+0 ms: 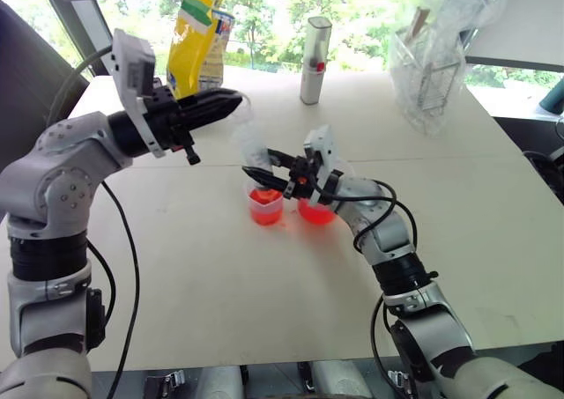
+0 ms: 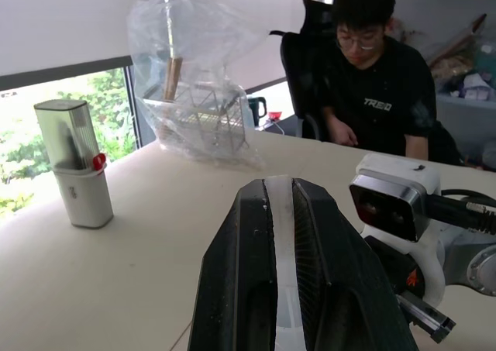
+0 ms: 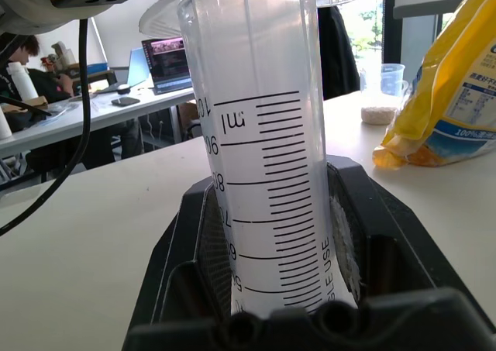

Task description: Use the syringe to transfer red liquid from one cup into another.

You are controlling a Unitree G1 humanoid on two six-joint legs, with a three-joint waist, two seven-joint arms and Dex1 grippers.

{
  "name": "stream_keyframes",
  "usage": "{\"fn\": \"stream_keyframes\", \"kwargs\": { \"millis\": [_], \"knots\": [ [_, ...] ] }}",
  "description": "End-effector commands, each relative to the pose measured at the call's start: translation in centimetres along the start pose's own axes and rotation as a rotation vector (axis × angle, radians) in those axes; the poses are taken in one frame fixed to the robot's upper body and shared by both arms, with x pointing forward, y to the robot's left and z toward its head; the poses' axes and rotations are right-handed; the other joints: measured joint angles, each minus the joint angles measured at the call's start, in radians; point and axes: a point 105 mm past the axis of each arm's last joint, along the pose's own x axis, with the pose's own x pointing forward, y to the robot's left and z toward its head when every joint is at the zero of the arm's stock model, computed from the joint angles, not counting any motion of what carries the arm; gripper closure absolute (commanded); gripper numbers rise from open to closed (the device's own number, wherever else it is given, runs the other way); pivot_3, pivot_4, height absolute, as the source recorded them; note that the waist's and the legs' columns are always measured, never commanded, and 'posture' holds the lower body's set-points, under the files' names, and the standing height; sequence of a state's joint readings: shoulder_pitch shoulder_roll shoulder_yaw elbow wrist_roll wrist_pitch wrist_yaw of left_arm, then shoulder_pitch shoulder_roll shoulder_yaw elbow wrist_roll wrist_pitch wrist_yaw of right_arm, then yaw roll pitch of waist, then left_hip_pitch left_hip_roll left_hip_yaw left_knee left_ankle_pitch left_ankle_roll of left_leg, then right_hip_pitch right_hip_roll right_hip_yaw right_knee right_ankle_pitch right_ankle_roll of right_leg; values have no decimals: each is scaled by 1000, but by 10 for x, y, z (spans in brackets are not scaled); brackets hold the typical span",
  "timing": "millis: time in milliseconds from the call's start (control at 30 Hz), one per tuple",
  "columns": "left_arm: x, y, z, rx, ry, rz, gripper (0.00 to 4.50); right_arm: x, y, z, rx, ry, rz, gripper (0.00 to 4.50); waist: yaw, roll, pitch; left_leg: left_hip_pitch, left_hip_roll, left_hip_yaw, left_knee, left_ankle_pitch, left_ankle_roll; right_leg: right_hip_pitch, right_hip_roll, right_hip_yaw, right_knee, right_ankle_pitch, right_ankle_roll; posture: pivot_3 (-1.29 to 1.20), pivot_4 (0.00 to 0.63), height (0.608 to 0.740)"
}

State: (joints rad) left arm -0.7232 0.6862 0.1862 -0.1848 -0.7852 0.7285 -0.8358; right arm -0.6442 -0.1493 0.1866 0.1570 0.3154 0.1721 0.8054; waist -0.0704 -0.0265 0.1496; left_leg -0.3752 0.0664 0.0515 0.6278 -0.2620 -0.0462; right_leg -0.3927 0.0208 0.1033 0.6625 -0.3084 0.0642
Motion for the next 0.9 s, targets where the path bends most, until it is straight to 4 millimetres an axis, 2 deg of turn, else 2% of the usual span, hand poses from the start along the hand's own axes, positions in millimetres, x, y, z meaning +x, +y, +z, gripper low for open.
{"fn": "stream_keyframes", "kwargs": {
  "millis": [33,300,433,900],
  "knots": [
    [9,-12,-3,37,27,-58,4469,3,0,38,-77,-100,10,3124,0,0,0,0,0,0,0,0,0,0,0,0,0,0,0,0,150,740],
    [13,-16,-20,32,67,-79,4469,-1,-2,79,-94,-183,-14,3124,0,0,0,0,0,0,-1,0,0,-1,0,0,0,0,0,0,150,740],
    [14,-17,-26,31,78,-86,4469,0,-5,93,-92,-212,-26,3124,0,0,0,0,0,0,-1,0,0,-1,0,0,0,0,0,0,150,740],
    [12,-22,-41,38,125,-102,4469,7,-7,105,-68,-252,-37,3124,0,0,0,-1,0,0,-1,0,0,-1,0,0,-1,0,0,0,150,740]
  ]
}}
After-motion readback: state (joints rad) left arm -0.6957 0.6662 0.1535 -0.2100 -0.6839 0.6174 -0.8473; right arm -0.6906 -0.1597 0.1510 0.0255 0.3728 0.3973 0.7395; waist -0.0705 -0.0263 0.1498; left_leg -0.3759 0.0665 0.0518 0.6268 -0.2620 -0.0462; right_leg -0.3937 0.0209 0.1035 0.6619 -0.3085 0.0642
